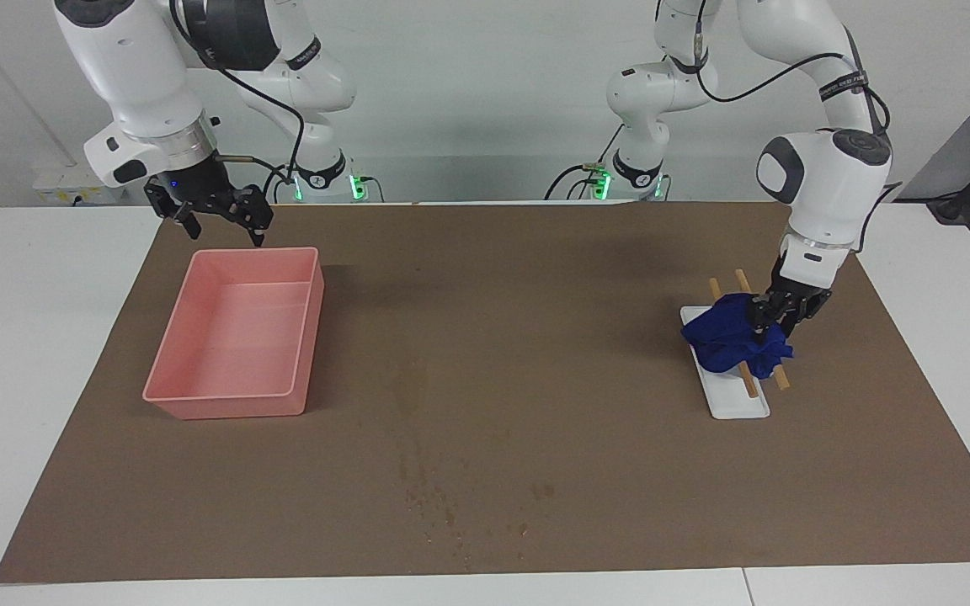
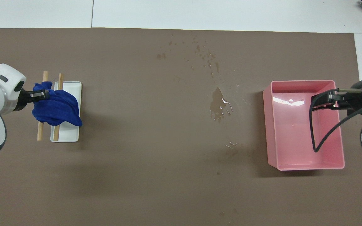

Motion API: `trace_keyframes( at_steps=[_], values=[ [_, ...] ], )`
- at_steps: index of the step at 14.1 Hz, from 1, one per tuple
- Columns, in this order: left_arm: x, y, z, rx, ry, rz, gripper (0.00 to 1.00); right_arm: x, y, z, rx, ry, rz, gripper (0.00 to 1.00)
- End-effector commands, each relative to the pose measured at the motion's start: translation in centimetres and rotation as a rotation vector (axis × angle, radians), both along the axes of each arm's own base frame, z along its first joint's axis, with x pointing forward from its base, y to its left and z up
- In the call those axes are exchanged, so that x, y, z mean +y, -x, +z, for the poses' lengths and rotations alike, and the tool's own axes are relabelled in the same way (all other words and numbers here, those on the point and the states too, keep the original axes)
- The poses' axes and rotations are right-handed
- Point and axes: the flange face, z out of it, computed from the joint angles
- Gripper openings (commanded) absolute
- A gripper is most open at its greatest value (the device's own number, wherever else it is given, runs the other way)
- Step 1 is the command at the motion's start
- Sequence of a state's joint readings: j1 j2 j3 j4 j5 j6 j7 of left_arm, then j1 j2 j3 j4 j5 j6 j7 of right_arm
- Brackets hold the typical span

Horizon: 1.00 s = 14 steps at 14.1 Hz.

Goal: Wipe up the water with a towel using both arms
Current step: 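Reach the left gripper to the blue towel and grasp it, then lift the blue towel off the white tray with the left gripper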

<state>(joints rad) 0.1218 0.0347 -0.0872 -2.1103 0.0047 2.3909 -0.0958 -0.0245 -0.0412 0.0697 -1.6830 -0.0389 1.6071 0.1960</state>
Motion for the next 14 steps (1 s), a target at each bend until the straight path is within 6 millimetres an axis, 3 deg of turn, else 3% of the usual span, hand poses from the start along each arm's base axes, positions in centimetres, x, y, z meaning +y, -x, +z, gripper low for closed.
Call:
trace_keyframes(
  at_steps=[1,3,4,9,12,14],
  values=[
    [0.1,0.1,0.4,0.022,-0.011,0.010,0.26,-0.4,0.3,0.2,-0.001,0.016,0.009,1.00],
    [0.0,0.0,0.8,0.025,-0.011,0.007,0.05,-0.4,0.3,0.2,-0.001,0.016,0.009,1.00],
    [0.0,0.0,0.9,0.034,-0.011,0.007,0.00,-0.4,0.3,0.1,0.001,0.016,0.009,1.00],
    [0.0,-0.5,2.1,0.053,-0.012,0.008,0.00,-0.4,0.3,0.2,-0.002,0.016,0.009,1.00],
    [-0.2,-1.3,7.3,0.135,0.010,0.064,0.00,-0.4,0.3,0.2,-0.001,0.016,0.009,1.00],
    [-1.7,-1.4,10.4,0.178,0.055,0.199,0.00,-0.4,0.3,0.1,0.001,0.016,0.009,1.00]
  ],
)
